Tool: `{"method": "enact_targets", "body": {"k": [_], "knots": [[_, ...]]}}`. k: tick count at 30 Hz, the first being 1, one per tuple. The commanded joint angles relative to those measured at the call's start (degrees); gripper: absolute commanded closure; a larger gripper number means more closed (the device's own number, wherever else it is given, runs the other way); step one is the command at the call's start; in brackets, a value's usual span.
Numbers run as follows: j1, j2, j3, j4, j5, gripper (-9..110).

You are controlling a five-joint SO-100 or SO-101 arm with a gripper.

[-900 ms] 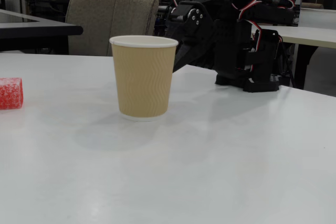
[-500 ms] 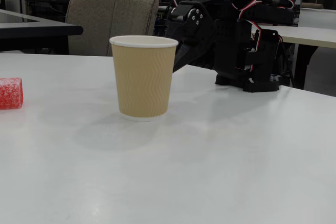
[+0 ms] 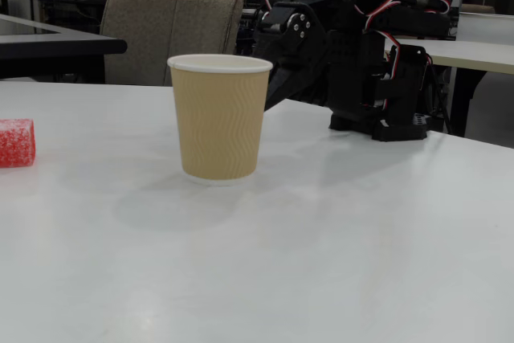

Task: Grasp a red cube and put it in the cup.

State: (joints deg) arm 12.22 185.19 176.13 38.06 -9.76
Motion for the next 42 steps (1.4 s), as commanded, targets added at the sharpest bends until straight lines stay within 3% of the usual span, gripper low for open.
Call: {"method": "enact_targets", "body": {"k": [1,42], "knots": [[-0.09,0.88,4.13,-0.88,-0.09,101],[-1.32,0.79,4.13,-1.23,0.00,101]]}}
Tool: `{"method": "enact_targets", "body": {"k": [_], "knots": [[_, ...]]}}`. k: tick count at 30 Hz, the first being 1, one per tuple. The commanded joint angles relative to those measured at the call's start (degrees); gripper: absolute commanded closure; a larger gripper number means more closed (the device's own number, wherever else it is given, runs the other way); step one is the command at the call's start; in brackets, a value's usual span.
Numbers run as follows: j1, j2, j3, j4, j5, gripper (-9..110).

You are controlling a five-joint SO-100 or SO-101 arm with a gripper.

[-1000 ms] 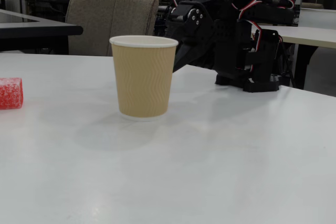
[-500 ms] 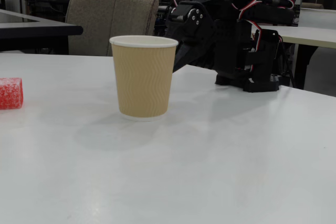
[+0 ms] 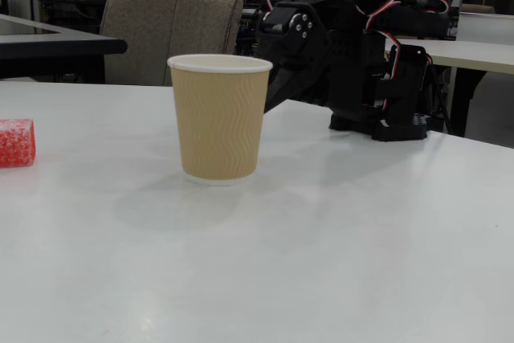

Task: Grasp a red cube and put it in the cup.

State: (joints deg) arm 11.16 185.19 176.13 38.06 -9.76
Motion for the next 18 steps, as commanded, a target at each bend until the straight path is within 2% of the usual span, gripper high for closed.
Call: {"method": "enact_targets", "body": {"k": [1,12,18], "knots": [[0.26,0.79,4.13,-1.23,-0.18,101],[11.95,-7.91,-2.29,-1.23,-2.11,101],[17.23,-16.44,-7.21,-6.86,-9.84,101]]}}
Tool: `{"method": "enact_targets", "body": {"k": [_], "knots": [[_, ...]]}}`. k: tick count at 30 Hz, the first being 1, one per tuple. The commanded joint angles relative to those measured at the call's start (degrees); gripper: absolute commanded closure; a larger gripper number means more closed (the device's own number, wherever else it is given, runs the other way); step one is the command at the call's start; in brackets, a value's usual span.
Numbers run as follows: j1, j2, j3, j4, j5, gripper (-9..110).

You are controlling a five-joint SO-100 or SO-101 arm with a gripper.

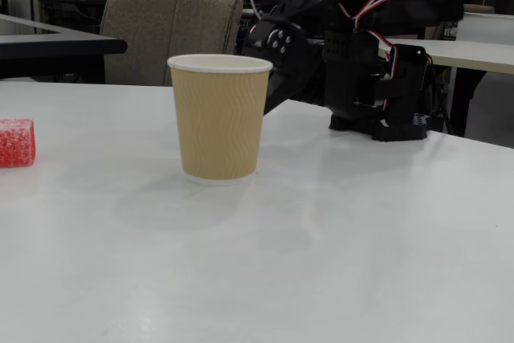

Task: Grasp a red cube and put it in the cup.

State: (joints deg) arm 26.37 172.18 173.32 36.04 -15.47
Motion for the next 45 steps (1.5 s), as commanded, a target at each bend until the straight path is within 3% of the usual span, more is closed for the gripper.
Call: {"method": "enact_targets", "body": {"k": [1,10,17,23,31,45], "knots": [[2.81,-4.57,-4.66,-6.94,-6.68,101],[6.86,-19.69,-18.46,-13.27,-28.13,101],[6.59,-34.63,-28.12,-20.21,-54.14,101],[7.38,-46.67,-37.71,-25.66,-65.30,101],[8.26,-58.18,-44.30,-35.16,-72.33,101],[6.68,-69.79,-54.23,-35.60,-83.67,101]]}}
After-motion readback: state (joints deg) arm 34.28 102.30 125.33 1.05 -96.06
